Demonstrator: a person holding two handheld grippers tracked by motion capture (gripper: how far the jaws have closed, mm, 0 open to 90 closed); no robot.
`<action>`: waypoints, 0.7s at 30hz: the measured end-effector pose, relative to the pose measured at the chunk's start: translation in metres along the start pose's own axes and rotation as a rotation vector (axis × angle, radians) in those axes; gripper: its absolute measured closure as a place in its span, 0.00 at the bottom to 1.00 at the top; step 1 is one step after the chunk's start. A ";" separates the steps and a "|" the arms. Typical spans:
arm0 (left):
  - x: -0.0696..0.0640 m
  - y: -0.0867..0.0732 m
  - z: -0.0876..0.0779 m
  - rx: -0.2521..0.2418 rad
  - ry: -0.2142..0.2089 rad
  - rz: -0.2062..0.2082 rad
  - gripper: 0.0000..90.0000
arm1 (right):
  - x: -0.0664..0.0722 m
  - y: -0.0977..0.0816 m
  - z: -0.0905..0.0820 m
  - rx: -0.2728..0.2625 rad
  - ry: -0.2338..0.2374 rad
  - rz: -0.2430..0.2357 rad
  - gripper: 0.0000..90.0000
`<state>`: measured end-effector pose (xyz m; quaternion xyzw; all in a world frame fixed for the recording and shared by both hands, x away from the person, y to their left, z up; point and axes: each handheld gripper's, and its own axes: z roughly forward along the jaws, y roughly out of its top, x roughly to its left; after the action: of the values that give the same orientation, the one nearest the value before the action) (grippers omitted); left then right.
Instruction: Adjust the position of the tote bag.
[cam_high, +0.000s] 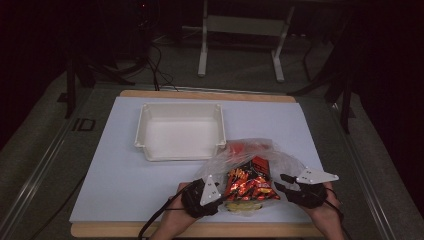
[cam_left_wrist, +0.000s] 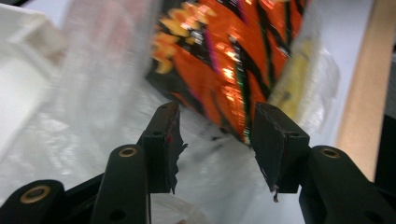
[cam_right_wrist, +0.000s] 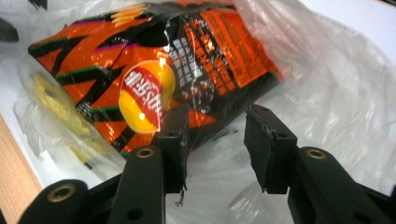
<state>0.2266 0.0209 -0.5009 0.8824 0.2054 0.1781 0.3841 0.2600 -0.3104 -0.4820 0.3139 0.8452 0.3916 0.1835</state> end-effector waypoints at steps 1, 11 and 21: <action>-0.002 0.000 0.003 0.017 0.000 0.013 0.58 | 0.000 -0.001 0.000 0.000 0.003 0.005 0.67; -0.006 0.005 0.019 0.066 -0.015 0.033 0.78 | -0.003 -0.006 -0.001 -0.008 0.008 0.025 0.67; 0.001 0.012 0.009 0.022 -0.036 -0.005 0.95 | -0.005 -0.011 0.003 0.008 0.011 0.030 0.67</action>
<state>0.2347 0.0089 -0.4968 0.8891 0.2027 0.1590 0.3784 0.2612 -0.3180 -0.4925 0.3254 0.8430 0.3925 0.1715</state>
